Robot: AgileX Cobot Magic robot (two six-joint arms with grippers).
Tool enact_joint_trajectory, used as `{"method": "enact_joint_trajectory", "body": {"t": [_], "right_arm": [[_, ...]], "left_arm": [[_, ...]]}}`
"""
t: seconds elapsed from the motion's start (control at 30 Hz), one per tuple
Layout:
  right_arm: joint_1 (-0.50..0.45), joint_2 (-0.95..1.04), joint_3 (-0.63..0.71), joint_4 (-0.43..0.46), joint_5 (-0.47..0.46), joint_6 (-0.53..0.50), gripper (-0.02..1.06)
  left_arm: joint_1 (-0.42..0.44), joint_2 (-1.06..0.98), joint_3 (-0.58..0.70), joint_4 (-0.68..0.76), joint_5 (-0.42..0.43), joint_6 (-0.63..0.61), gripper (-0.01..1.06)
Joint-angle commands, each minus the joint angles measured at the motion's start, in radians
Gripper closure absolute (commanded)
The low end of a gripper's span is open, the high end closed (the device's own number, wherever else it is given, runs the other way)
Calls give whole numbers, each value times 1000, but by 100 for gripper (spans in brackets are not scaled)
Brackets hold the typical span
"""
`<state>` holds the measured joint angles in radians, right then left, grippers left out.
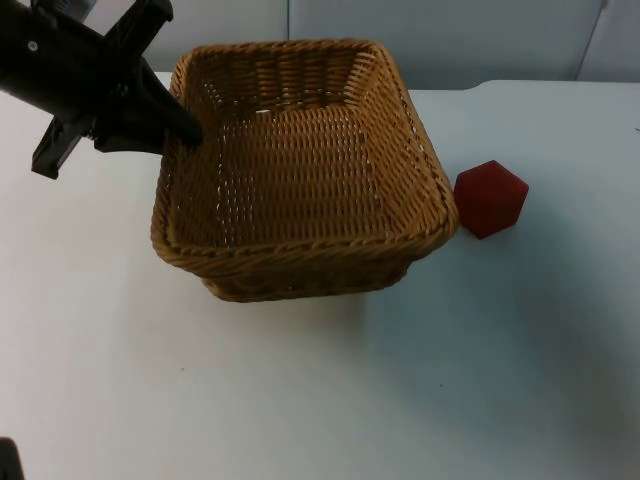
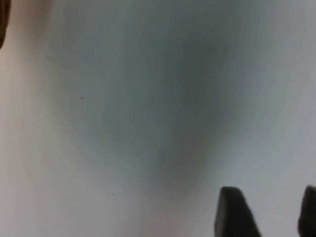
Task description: Pick up the basket with the left hand and place the cube into the basket with the right hand.
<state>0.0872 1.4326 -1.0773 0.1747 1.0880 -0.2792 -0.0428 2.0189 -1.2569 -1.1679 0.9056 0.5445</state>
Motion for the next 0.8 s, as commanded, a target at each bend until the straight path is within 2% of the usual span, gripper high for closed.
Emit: {"method": "enact_joint_trajectory", "body": {"t": [0.0,0.03,0.1,0.17,0.27,0.53,0.77], "right_arm": [[61,50,-77,-53,31,44,53],[102,80,-115,-84,32,73,44],[159,149,-184,-143,32,112,34],[204,217,-235,-205,32,128,34],[246,285,-272,-247,32,161,34],[273,425,-320,-256,28,171,34],[270,458,-455,-298,34,158,17]], "left_arm": [[2,-6,-10,-32,21,-3,105],[2,-6,-10,-32,21,-3,105],[2,-6,-10,-32,21,-3,105],[2,-6,-10,-32,21,-3,105],[2,-6,-10,-32,21,-3,105],[2,-6,-10,-32,20,-3,105],[2,-6,-10,-32,16,-3,105]]}}
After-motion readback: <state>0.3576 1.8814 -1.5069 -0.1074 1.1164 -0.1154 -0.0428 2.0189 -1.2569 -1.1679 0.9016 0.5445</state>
